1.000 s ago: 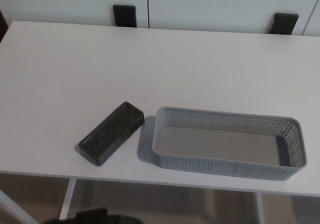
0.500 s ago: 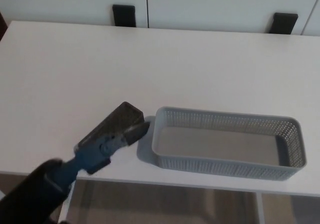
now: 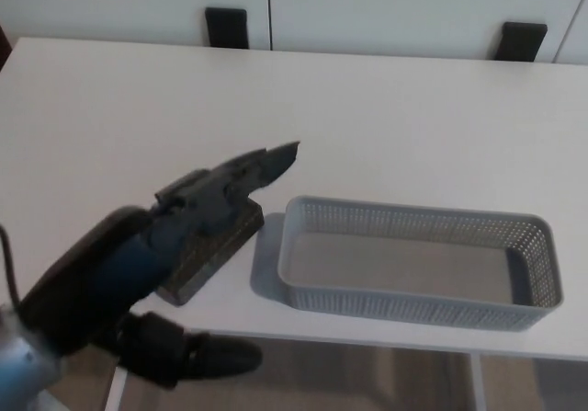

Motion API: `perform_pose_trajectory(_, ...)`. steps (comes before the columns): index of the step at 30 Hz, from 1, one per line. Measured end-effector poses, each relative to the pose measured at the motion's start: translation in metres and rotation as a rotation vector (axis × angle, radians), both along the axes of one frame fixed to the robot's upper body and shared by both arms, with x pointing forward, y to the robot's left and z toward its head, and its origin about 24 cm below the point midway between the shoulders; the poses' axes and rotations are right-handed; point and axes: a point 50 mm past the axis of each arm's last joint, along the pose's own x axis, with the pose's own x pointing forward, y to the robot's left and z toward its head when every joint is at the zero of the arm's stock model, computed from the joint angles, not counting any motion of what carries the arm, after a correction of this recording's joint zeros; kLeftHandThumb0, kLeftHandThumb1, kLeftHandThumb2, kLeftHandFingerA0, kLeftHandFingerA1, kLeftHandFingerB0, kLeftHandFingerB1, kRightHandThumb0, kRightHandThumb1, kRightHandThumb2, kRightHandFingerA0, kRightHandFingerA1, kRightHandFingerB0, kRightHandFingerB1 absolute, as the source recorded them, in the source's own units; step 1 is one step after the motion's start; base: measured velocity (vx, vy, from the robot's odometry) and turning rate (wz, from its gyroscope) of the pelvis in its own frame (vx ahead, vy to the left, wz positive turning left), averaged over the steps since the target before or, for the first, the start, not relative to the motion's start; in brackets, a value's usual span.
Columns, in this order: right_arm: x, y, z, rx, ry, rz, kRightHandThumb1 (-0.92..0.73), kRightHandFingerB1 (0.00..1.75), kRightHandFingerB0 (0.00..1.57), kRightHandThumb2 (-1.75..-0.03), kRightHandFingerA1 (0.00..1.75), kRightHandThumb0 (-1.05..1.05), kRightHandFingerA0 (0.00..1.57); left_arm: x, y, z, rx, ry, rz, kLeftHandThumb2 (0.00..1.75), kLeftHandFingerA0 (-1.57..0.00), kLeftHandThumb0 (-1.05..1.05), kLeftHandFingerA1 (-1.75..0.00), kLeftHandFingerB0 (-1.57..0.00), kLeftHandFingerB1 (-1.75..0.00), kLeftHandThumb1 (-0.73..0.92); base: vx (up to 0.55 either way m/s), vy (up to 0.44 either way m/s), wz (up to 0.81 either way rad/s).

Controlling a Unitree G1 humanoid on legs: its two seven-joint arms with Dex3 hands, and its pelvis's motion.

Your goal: The robot walks towards a desk on which an eraser is kept on the left hand side and a container is kept on the right hand side. The robot picks up the eraser using its left hand and places it in the container.

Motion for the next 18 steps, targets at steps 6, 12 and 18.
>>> perform_pose_trajectory(6,0.001,0.001,0.000,0.002,-0.001,0.004,-0.62,0.37,0.30,-0.58,0.49,-0.28,0.50,0.016,-0.002,-0.005,0.071,-0.005,0.057,0.74,0.00,-0.62,-0.03,-0.01,-0.08,0.39,0.00,0.000,0.00)
perform_pose_trajectory(12,0.001,0.002,0.000,0.003,-0.001,0.009,-0.62,0.38,0.31,-0.58,0.49,-0.28,0.50,0.031,-0.002,-0.014,0.155,0.007,0.135,0.71,0.00,-0.56,-0.04,-0.06,-0.11,0.38,0.00,0.000,0.00)
perform_pose_trajectory(18,0.002,0.002,0.000,0.004,-0.002,0.016,-0.61,0.38,0.30,-0.57,0.50,-0.29,0.53,0.045,0.001,-0.025,0.240,0.018,0.224,0.70,0.00,-0.57,-0.02,-0.05,-0.09,0.39,0.00,0.000,0.00)
